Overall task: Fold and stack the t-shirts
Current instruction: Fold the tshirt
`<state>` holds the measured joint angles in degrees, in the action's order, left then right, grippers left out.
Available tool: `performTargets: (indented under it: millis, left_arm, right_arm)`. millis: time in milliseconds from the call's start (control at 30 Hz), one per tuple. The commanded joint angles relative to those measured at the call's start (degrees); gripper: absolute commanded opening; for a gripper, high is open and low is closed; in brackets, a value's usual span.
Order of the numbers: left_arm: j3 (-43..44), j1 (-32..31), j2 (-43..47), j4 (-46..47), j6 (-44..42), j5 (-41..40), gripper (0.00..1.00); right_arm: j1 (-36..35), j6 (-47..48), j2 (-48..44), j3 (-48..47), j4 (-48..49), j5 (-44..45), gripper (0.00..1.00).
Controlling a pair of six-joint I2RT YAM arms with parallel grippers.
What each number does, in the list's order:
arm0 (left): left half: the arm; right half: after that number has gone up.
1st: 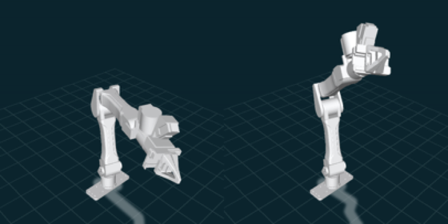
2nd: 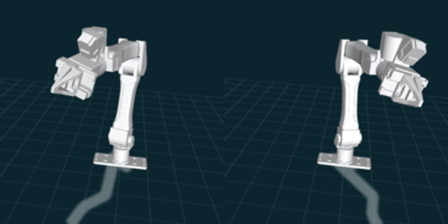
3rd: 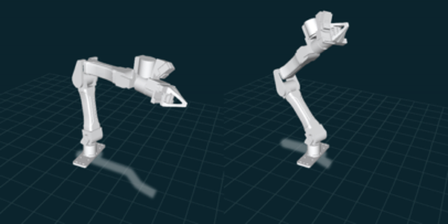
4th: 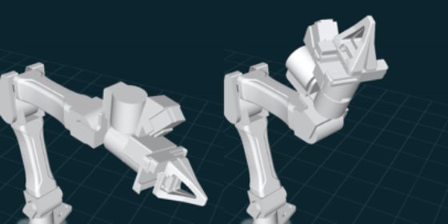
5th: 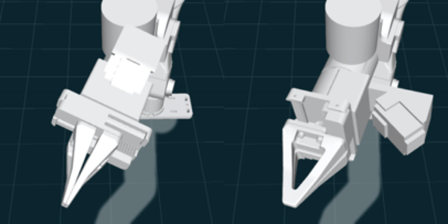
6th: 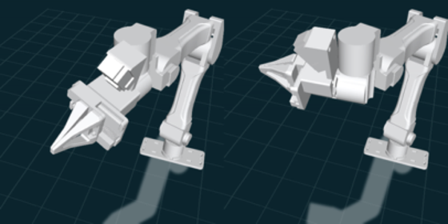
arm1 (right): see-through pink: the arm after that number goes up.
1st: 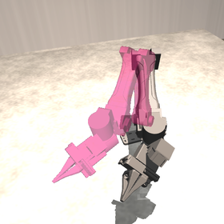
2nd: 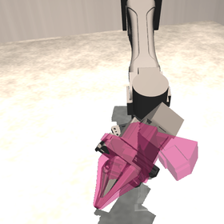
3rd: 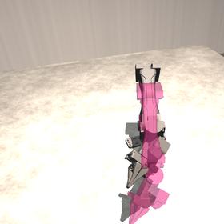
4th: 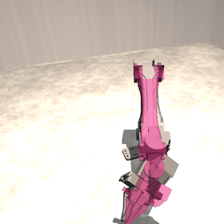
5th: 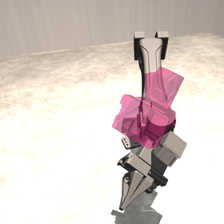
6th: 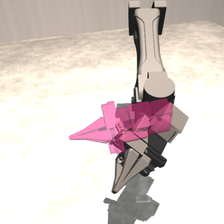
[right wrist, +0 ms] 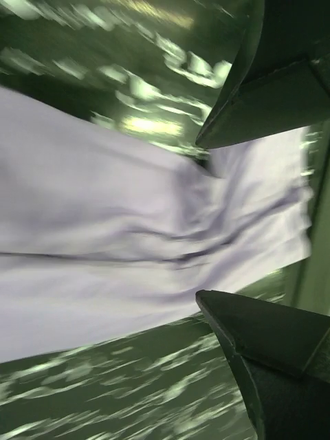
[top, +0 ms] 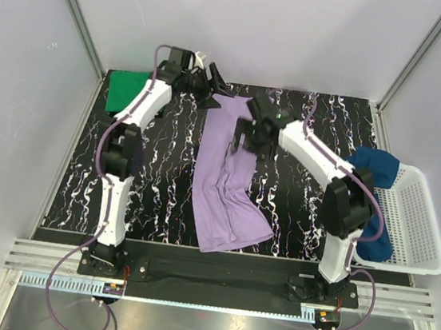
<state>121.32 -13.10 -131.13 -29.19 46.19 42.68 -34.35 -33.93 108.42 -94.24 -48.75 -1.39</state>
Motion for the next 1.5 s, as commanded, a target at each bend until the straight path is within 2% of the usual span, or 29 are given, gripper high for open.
performTargets:
  millis: [0,33,67,100,200,267,533,633,733,900,1033,1100,1200,1300,1400,1467]
  left_arm:
    - [-8.33,0.71,17.06,-6.15,-7.16,-15.98,0.76]
    - [-16.90,0.71,20.96,-5.36,-7.69,-19.44,0.76]
    - [-21.95,0.71,24.66,-2.91,-7.61,-22.69,0.76]
    - [-26.00,0.62,28.87,-1.59,-7.44,-27.86,0.76]
    - [-37.36,0.89,42.14,0.36,-7.17,-31.59,0.76]
    - [-43.41,0.71,46.12,-0.16,-7.17,-31.69,0.76]
    - [-62.85,-4.73,63.97,-4.56,-7.88,-35.20,0.75]
    - [-69.43,-6.32,69.86,-6.66,-5.86,-34.24,0.75]
    - [-73.66,-7.46,74.87,-8.33,-4.27,-33.36,0.75]
    - [-75.70,-10.97,77.61,-11.15,-4.09,-34.59,0.76]
    - [-75.88,-13.61,73.67,-12.29,-4.10,-33.19,0.77]
    - [-75.26,-15.72,72.25,-12.65,-3.75,-33.62,0.78]
    - [-75.26,-17.57,70.14,-11.51,-3.83,-32.93,0.80]
    - [-75.61,-17.83,66.54,-9.58,-4.71,-29.59,0.79]
    - [-76.84,-18.36,62.77,-5.19,-4.54,-25.20,0.76]
    - [-76.84,-19.06,61.44,-2.90,-4.27,-23.70,0.74]
  right_arm:
    - [3.06,1.15,9.85,-17.43,-6.86,11.66,0.91]
    - [3.15,1.41,12.75,-22.00,-8.54,13.93,0.91]
    - [3.15,1.76,18.44,-30.48,-11.16,15.17,0.91]
    - [3.15,1.85,21.02,-34.31,-12.06,15.97,0.91]
    - [3.15,3.08,30.69,-47.33,-15.13,17.11,0.90]
    - [3.23,3.34,35.95,-52.86,-16.20,17.47,0.89]
    - [1.92,8.35,38.00,-43.76,-5.40,17.56,0.85]
    - [1.92,9.76,42.21,-47.52,-6.70,17.21,0.85]
    - [2.97,11.52,48.70,-55.24,-8.29,16.25,0.86]
    - [7.71,13.45,53.03,-60.36,-3.73,11.43,0.83]
    - [8.16,20.47,52.33,-61.24,1.46,8.86,0.85]
    - [8.68,20.49,49.79,-61.68,1.56,9.20,0.87]
    - [8.77,20.66,43.82,-61.42,0.07,11.58,0.93]
    - [8.86,19.79,35.83,-58.71,-5.38,13.34,0.95]
    - [8.86,18.03,24.24,-46.25,-8.81,11.17,0.96]
    - [8.86,16.80,14.48,-32.82,-9.43,8.52,0.95]
